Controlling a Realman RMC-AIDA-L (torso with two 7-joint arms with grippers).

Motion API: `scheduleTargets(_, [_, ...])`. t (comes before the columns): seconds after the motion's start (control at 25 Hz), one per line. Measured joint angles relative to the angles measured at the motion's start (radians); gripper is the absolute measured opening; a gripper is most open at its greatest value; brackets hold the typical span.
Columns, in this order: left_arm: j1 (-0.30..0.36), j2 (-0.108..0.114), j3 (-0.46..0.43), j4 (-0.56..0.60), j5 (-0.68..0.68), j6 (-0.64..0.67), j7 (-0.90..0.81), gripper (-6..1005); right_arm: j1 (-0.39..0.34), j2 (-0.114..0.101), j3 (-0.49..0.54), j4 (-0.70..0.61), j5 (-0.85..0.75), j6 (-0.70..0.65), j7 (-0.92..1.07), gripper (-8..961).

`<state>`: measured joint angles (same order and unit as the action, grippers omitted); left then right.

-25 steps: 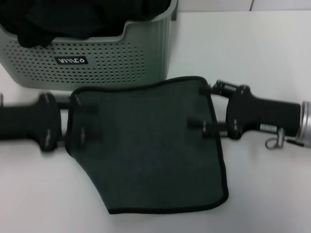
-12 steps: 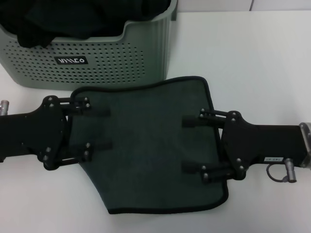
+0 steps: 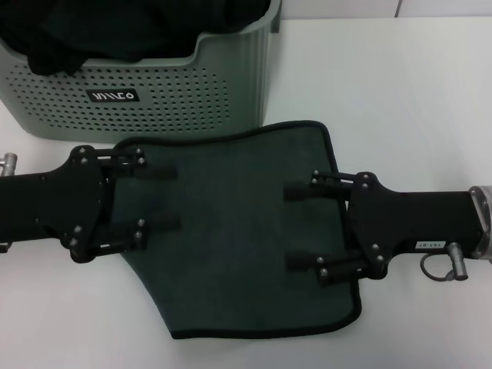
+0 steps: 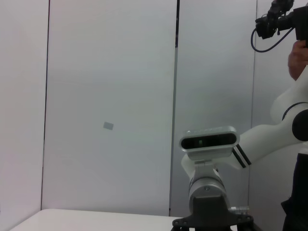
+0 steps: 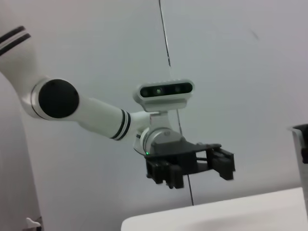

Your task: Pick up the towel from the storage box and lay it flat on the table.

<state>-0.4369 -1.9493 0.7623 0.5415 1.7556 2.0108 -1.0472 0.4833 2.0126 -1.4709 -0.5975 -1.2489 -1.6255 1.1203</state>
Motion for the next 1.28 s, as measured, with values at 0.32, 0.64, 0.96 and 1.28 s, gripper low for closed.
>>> scheduleTargets(0.32, [0.0, -0.002, 0.0, 0.0, 0.001, -0.002, 0.007, 549, -0.008, 0.007, 0.001, 0.001, 0.004, 0.0, -0.01, 874])
scheduleTargets(0.64, [0.012, -0.007, 0.0, 0.005, 0.001, -0.004, 0.01, 549, -0.014, 0.009, -0.004, 0.001, 0.007, -0.009, -0.011, 874])
scheduleTargets(0.96, [0.015, -0.007, 0.0, 0.006, 0.001, -0.004, 0.01, 549, -0.014, 0.009, -0.004, 0.001, 0.008, -0.017, -0.011, 874])
scheduleTargets(1.28, [0.016, -0.009, -0.042, 0.001, 0.0, -0.005, 0.023, 549, -0.012, 0.009, -0.006, -0.001, 0.008, -0.023, -0.005, 874])
